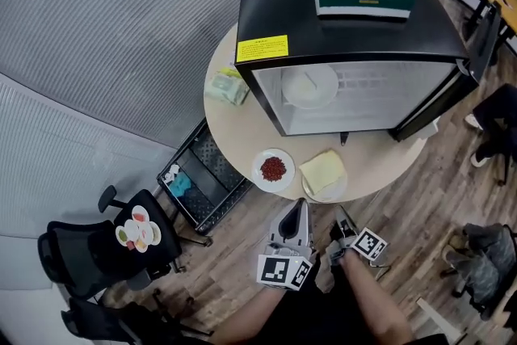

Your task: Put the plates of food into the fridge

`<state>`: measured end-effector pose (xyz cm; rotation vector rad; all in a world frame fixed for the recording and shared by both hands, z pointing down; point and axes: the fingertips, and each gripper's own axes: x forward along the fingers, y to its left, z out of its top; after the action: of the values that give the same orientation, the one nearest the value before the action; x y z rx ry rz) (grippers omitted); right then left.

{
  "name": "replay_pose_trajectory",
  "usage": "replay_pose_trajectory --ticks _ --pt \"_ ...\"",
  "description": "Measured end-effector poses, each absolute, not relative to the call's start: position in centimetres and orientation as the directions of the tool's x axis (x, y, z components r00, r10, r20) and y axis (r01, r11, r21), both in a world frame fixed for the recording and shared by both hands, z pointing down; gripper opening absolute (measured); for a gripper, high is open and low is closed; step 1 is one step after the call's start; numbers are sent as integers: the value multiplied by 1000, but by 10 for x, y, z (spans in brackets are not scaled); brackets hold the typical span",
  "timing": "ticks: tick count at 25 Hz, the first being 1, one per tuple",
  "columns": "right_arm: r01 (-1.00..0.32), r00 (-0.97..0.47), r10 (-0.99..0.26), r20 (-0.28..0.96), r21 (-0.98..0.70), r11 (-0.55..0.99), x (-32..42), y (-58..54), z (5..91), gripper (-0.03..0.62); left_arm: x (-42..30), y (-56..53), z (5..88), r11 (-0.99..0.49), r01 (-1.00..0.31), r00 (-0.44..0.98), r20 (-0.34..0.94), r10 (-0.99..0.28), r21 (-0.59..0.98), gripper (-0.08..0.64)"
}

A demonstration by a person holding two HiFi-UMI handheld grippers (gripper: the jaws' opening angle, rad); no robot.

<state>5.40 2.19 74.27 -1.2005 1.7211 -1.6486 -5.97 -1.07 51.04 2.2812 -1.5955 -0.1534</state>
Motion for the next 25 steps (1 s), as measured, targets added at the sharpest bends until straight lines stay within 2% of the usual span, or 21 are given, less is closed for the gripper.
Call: replay_pose_trajectory --ticks 5,11,15,25 --pt "-161 -506 -849 153 -984 -81 40 8 750 54 -66 -15 521 -306 -882 370 126 -920 358 3" --pt "-226 -483 -840 246 -962 -152 43 2 780 55 -76 -19 527 -295 -883 364 135 -921 366 3" --pt "-214 -467 -830 305 -950 -229 42 3 793 54 -83 -20 529 -283 -883 355 138 -924 375 3" --pt "-115 -413 -852 322 -946 -302 44 1 796 55 -87 -22 532 -275 -876 353 136 -926 397 3"
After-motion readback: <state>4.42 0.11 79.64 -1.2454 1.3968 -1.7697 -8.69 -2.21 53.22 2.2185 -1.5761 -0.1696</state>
